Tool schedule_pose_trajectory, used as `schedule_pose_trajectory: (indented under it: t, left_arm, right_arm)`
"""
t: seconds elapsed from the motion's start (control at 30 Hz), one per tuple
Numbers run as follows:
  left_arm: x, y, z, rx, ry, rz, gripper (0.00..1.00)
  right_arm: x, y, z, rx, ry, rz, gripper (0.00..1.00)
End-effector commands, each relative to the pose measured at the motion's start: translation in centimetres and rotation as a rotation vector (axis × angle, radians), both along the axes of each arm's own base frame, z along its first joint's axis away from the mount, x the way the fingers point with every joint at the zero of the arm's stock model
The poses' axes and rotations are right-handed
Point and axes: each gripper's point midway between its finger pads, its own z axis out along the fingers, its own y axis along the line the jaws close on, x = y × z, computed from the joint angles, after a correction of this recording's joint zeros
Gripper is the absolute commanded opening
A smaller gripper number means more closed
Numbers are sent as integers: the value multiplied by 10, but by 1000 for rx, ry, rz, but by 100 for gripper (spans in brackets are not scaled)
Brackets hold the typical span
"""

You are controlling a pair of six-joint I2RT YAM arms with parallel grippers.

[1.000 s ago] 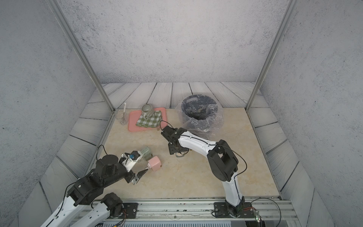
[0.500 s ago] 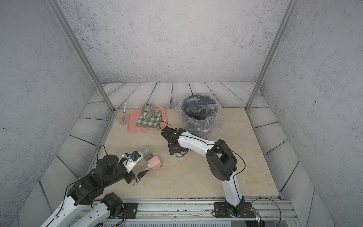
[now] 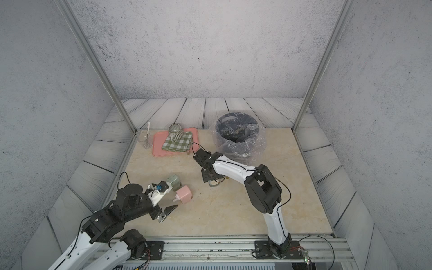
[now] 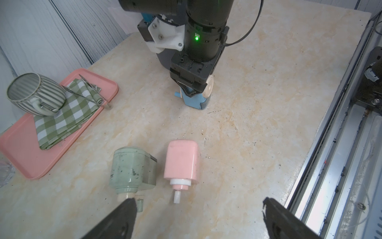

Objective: Take out the pencil sharpener tray and clean the shavings
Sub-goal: Pick up the pencil sharpener from the center of the board, then place the pencil sharpener at the center of the board.

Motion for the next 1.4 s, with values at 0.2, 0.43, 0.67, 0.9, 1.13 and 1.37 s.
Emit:
schedule_pose_trajectory:
  t: [0.2,0.43,0.67,0.9,1.13,1.37]
  left_arm:
    - [-7,-4,-10,1,44,-40,99]
    - [-7,-4,-10,4,47,-46,99]
    - [-10,-6,-10,7,48,-64,99]
    - [-20,-13,-9,0,70,-142,99]
    - [-50,-32,-2,-30,112,-368,99]
    - [-69,-42,3,-14,149,-545,99]
  right_arm:
    - [-2,-5,-27,-43,50,51,66]
    - [-2,-6,-30,-50,51,85,66]
    - [-6,-5,-23,-36,35,182,56]
    - [-26,-7,-1,17,4,372,39]
    - [-90,0,31,234,59,666,35]
    - [-146,0,44,331,-74,941,37]
